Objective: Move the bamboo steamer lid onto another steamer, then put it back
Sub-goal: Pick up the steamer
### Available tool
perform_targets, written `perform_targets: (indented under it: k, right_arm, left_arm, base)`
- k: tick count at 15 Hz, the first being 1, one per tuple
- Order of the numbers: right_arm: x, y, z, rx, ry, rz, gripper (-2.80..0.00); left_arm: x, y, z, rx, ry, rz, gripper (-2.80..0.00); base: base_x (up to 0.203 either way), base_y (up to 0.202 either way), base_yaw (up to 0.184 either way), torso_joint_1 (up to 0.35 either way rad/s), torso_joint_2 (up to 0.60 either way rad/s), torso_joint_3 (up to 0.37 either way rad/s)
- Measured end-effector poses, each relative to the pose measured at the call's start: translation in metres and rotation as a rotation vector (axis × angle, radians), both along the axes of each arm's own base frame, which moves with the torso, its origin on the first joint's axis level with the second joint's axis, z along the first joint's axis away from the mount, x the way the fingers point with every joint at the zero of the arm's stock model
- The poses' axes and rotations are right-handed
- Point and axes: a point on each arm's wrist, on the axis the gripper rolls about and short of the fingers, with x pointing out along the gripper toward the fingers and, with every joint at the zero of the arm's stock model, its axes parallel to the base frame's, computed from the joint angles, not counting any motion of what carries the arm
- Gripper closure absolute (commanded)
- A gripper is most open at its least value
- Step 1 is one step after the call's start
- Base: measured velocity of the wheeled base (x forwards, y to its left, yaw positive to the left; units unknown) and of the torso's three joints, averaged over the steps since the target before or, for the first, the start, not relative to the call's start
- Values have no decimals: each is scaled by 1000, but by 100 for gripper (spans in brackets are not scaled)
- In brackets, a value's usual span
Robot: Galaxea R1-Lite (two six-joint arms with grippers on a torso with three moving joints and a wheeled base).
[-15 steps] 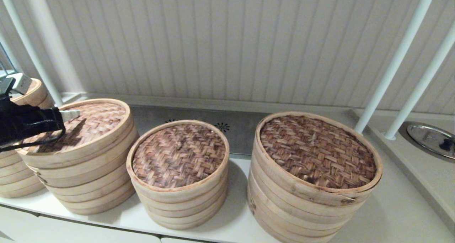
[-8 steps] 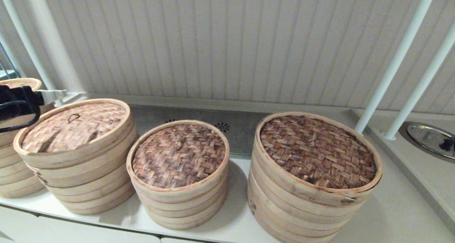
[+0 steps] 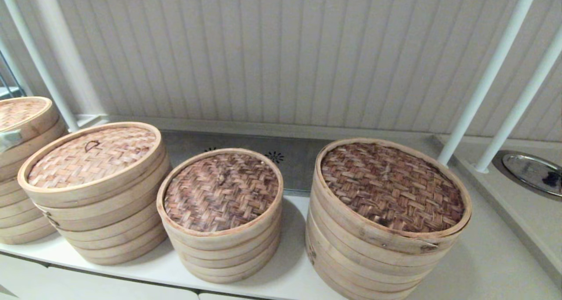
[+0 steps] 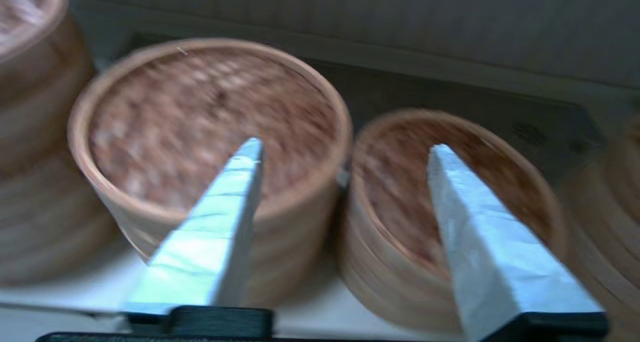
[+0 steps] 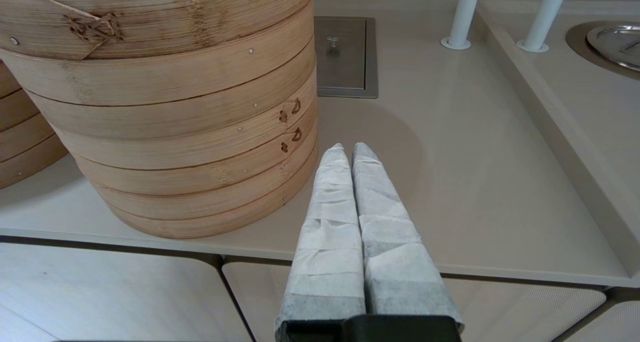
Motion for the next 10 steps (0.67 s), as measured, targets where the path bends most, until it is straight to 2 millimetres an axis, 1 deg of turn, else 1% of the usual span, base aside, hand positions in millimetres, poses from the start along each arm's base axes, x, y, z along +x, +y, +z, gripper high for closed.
perform_targets:
  k: [2, 5, 8, 10]
  right_arm:
    - [0, 0, 0, 0, 0, 0, 0]
    - [0, 0, 0, 0, 0, 0, 0]
    - [0, 0, 0, 0, 0, 0, 0]
    - [0, 0, 0, 0, 0, 0, 0]
  left_arm:
    - [-42, -16, -8, -22, 21, -56, 0]
    - [-90, -35, -31, -75, 98, -172, 0]
    - [-122, -44, -64, -100, 155, -240, 0]
    - [-132, -46, -89, -89, 168, -239, 0]
  base:
    - [0, 0, 0, 0, 0, 0]
    - [0, 0, 0, 0, 0, 0]
    - [0, 0, 0, 0, 0, 0]
    - [0, 0, 0, 0, 0, 0]
